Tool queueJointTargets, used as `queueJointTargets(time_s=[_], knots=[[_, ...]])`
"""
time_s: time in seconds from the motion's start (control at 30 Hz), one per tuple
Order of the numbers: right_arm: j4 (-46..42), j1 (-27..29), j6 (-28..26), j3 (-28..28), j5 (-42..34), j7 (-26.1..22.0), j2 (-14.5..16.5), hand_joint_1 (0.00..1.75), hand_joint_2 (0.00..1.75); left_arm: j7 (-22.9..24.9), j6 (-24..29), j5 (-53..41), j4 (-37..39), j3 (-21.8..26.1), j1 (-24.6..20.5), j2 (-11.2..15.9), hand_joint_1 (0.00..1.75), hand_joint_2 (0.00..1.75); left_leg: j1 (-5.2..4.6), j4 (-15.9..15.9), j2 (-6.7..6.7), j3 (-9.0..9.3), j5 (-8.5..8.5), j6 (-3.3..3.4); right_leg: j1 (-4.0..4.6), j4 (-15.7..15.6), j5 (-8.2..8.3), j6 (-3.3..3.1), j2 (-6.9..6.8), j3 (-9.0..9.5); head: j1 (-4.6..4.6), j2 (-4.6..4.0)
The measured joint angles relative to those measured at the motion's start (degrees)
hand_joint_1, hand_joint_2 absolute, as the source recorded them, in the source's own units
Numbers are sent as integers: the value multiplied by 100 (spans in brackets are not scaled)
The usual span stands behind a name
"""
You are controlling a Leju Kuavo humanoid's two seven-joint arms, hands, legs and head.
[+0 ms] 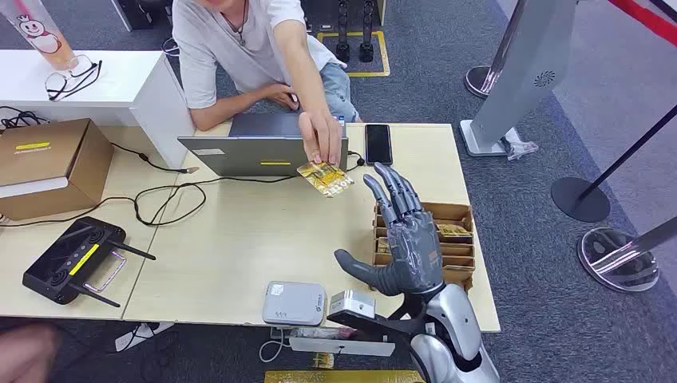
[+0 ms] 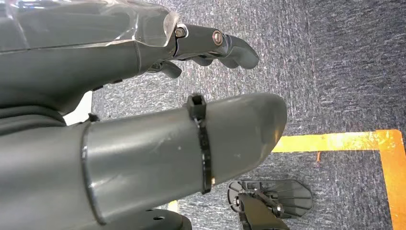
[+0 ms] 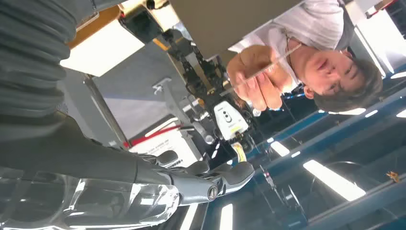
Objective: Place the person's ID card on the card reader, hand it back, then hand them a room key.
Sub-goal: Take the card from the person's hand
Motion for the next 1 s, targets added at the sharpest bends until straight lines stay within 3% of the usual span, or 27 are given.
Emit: queueJointTargets(time_s=[0.67,1.0], knots=[[529,-500,-937,250,1567,634,-2,0,175,-7,58,4,0,87,-3,-21,0,0,0,0,0,0,0,0,0,0,0,0,0,0,-1,0],[630,-553,-1007,318,1687,703,-2,0,175,-7,61,4,1,123,-1,-21,0,0,0,0,0,0,0,0,0,0,1,0,0,0,0,0]])
